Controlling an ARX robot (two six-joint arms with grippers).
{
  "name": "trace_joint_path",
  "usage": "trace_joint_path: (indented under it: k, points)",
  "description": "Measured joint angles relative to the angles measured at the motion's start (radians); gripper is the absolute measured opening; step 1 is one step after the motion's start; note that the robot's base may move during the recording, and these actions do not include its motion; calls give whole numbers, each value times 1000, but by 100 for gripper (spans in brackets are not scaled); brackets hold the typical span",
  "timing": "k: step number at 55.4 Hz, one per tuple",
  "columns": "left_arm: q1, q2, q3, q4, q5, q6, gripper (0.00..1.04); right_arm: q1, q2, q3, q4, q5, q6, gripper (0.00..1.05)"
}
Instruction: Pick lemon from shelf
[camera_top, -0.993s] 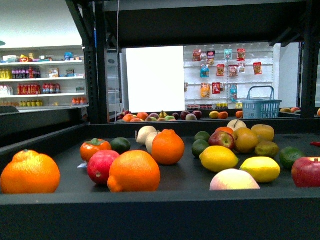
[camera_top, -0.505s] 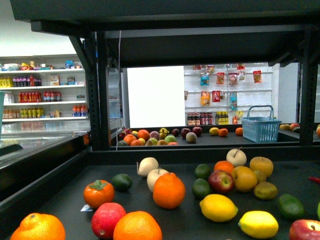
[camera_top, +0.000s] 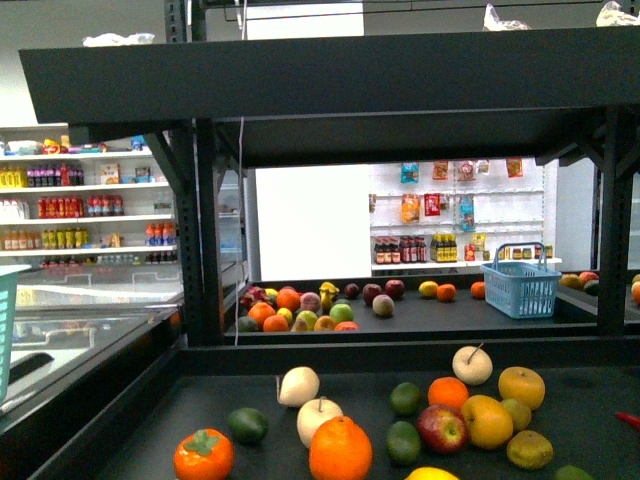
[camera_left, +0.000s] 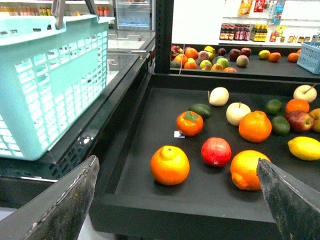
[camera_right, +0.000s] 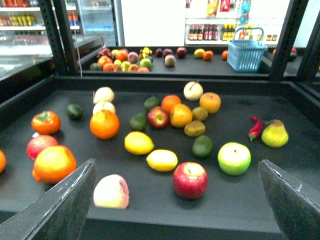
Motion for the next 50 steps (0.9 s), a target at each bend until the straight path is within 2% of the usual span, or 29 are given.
trace_joint_path:
  k: [34, 37, 40, 45, 50]
  points:
    - [-2, 2, 1, -3, -10, -4, 97, 0, 0, 0, 0, 0, 1, 97]
    - [-40, 56, 37, -108, -128, -116, 97, 0, 0, 0, 0, 0, 0, 97]
    - [-60, 130, 60, -153, -180, -223, 97, 0, 0, 0, 0, 0, 1, 97]
    - [-29, 267, 106, -135, -116, -397, 97, 0, 0, 0, 0, 0, 1, 97]
    - [102, 448, 207, -61, 19, -552, 97, 0, 0, 0, 0, 0, 1, 97]
